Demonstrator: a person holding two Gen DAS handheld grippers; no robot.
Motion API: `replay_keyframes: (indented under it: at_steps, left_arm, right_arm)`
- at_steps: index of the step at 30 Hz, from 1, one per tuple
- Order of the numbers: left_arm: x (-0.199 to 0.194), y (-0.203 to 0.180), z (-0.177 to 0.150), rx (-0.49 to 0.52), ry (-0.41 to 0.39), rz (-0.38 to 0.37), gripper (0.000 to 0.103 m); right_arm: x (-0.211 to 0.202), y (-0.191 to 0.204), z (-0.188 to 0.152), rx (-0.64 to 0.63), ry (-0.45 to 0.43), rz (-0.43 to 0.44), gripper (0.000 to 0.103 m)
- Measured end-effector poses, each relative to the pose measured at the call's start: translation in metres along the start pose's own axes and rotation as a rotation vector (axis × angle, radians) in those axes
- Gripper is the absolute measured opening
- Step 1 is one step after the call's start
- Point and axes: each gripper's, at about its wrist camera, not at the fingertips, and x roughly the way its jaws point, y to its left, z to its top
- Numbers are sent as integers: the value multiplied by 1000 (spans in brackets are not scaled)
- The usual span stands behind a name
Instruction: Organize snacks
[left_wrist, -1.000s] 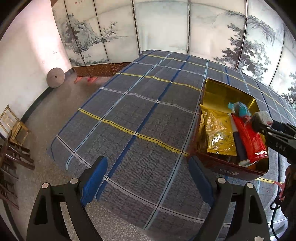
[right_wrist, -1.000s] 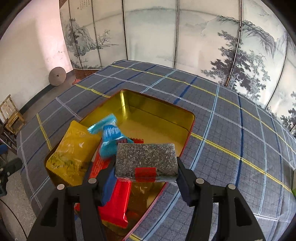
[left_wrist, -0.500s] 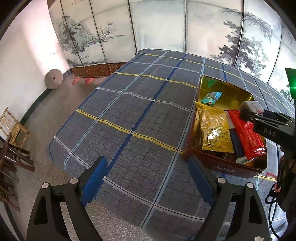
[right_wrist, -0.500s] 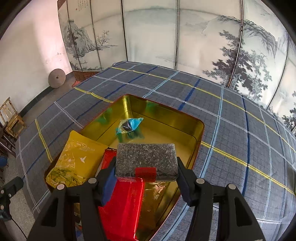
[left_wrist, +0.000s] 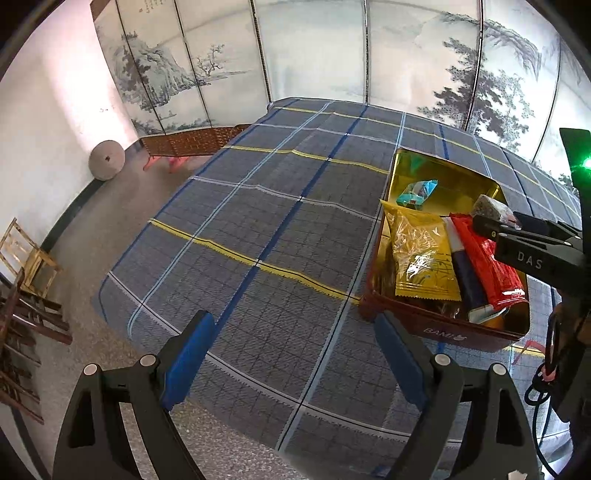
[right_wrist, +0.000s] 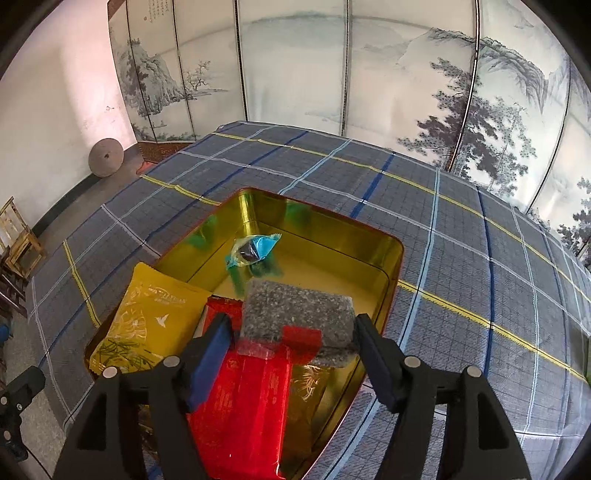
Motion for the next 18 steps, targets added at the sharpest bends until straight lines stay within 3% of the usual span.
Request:
replay_keyframes:
  at_steps: [3,12,15,18]
  left_arm:
    - [-2,-1,1,1,-3,2,87]
    - [-5,-5,3,9,-4,10,87]
    - [-5,-7,4,10,-4,10,87]
    - [-5,-9,4,13,-6,7,87]
  right_arm:
    - [-2,0,-1,-4,-2,0,75]
    - [-18,4,-4,-6,-30,-37,75]
    - [-24,4,-6,-2,-28,-52,83]
    - [-31,2,-11,21,-15,-57,83]
